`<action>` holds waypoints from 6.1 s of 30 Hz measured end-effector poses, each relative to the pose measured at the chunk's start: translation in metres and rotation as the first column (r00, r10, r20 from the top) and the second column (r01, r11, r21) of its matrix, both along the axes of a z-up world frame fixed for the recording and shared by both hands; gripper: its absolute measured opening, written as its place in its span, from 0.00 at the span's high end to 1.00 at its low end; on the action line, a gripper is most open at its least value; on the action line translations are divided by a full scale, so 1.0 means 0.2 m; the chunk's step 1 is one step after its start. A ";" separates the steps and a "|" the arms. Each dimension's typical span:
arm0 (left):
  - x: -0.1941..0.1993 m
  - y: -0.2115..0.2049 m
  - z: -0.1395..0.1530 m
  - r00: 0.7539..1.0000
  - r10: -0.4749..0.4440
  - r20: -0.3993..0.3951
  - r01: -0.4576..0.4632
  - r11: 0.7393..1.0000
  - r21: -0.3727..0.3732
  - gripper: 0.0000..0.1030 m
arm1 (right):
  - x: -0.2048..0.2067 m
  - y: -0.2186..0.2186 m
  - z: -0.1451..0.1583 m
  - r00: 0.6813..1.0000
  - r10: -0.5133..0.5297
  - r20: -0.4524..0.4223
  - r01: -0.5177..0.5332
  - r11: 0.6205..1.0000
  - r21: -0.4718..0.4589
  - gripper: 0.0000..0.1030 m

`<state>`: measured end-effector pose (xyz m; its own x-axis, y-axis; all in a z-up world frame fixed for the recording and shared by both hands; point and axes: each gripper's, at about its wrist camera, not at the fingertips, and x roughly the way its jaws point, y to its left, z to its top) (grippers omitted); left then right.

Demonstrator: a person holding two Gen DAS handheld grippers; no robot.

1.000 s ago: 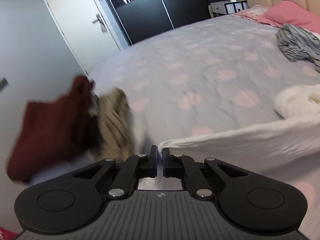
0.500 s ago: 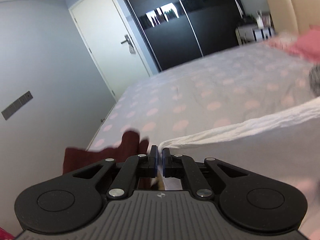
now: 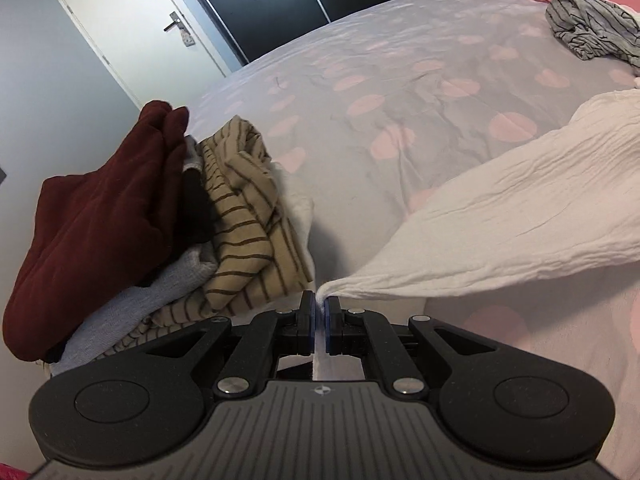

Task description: Fold clothes

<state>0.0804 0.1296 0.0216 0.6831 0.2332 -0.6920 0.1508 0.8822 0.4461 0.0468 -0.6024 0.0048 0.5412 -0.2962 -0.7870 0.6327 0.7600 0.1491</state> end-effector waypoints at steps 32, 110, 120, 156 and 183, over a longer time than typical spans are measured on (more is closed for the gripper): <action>0.00 -0.01 0.02 0.997 0.037 0.069 -0.038 0.999 0.006 0.97 | -0.18 0.58 -0.51 0.486 0.472 -0.735 -0.865 0.136 -0.484 0.89; -0.28 -0.19 -0.28 0.995 -0.059 -0.081 0.046 0.986 -0.158 0.90 | 0.03 1.72 0.01 0.555 0.779 -0.291 -0.754 0.324 -0.571 0.63; -0.31 -0.21 -0.25 0.998 -0.043 -0.048 0.029 0.966 -0.258 0.88 | 0.06 1.81 -0.05 0.509 0.785 -0.353 -0.774 0.236 -0.588 0.61; 0.10 -0.30 -0.13 0.994 0.031 -0.105 -0.062 0.951 -0.304 0.67 | 0.37 1.29 0.03 0.684 0.720 -0.116 -0.712 0.625 -0.321 0.54; 0.22 -0.42 -0.22 0.971 -0.049 -0.233 -0.046 0.921 -0.387 0.62 | 0.90 2.20 -0.29 0.392 0.823 -0.410 -0.915 0.395 -0.080 0.54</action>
